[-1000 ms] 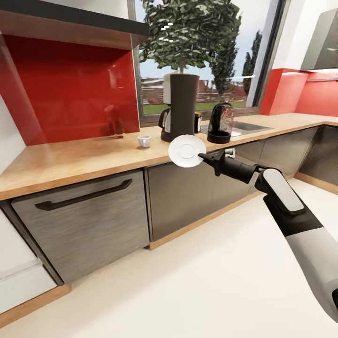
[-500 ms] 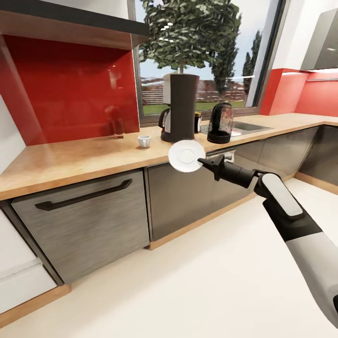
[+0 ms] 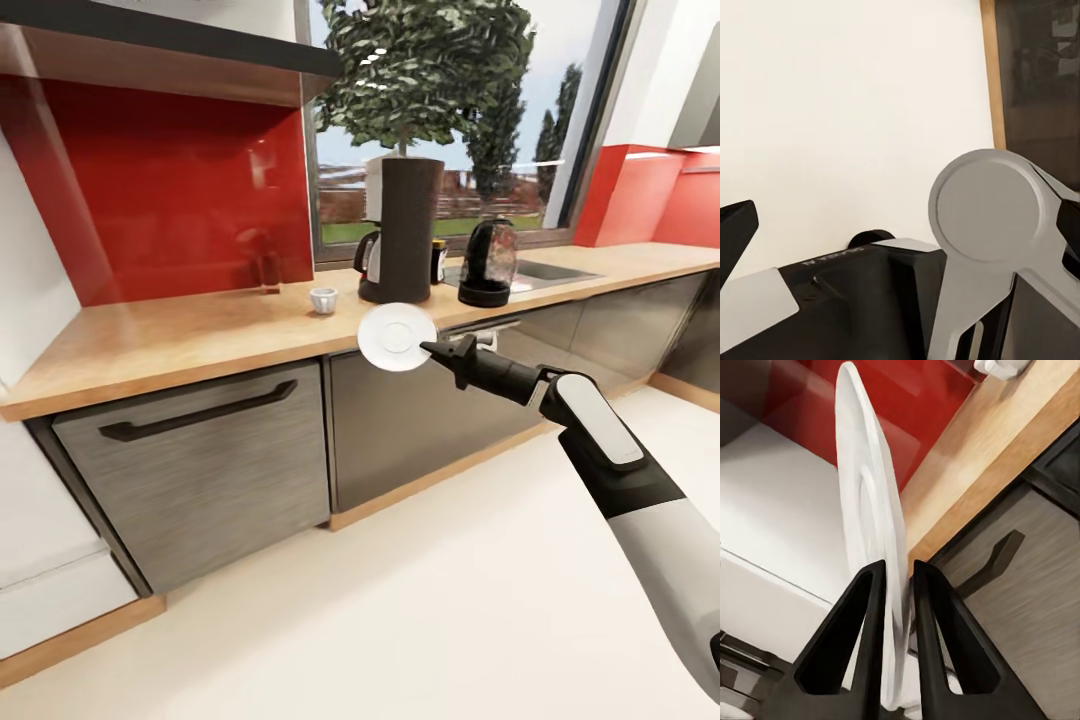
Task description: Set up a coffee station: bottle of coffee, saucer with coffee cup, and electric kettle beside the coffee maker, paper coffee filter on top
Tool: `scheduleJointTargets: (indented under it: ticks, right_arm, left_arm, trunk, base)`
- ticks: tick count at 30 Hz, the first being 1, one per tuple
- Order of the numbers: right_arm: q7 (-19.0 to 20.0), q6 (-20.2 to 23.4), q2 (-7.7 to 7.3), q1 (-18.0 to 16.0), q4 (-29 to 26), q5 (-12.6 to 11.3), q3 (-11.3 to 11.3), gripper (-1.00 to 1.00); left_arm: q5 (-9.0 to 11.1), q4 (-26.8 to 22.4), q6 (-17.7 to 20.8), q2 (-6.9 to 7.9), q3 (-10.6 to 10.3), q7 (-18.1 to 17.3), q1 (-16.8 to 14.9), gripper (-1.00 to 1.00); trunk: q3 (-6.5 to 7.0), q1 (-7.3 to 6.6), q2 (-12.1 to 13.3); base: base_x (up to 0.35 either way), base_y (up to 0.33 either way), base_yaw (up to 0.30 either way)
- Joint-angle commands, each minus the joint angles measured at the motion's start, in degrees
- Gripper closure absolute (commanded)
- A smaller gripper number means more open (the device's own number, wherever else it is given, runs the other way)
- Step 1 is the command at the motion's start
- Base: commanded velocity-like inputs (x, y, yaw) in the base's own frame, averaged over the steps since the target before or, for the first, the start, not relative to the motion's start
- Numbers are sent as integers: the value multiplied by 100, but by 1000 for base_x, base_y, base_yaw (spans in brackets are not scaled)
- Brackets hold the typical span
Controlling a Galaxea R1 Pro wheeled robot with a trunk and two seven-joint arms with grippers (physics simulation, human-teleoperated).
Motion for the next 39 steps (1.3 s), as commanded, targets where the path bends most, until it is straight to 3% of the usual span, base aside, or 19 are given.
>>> scheduleJointTargets:
  ticks: [1,24,39]
  right_arm:
    - [14,5,-6,-4,-1,-11,8,100]
    - [14,1,-6,-4,7,-9,8,100]
    - [9,1,-6,-4,19,-9,8,100]
  left_arm:
    - [44,-5,11,2,-49,-11,-6,-100]
    - [44,-8,11,1,-57,-11,-4,-100]
    - [44,-9,3,-2,-58,-11,-8,-100]
  trunk:
    - [-5,-1,-2]
    - [-5,-1,-2]
    - [-5,-1,-2]
  base:
    - [0,0,234]
    - [0,0,70]
    - [129,0,0]
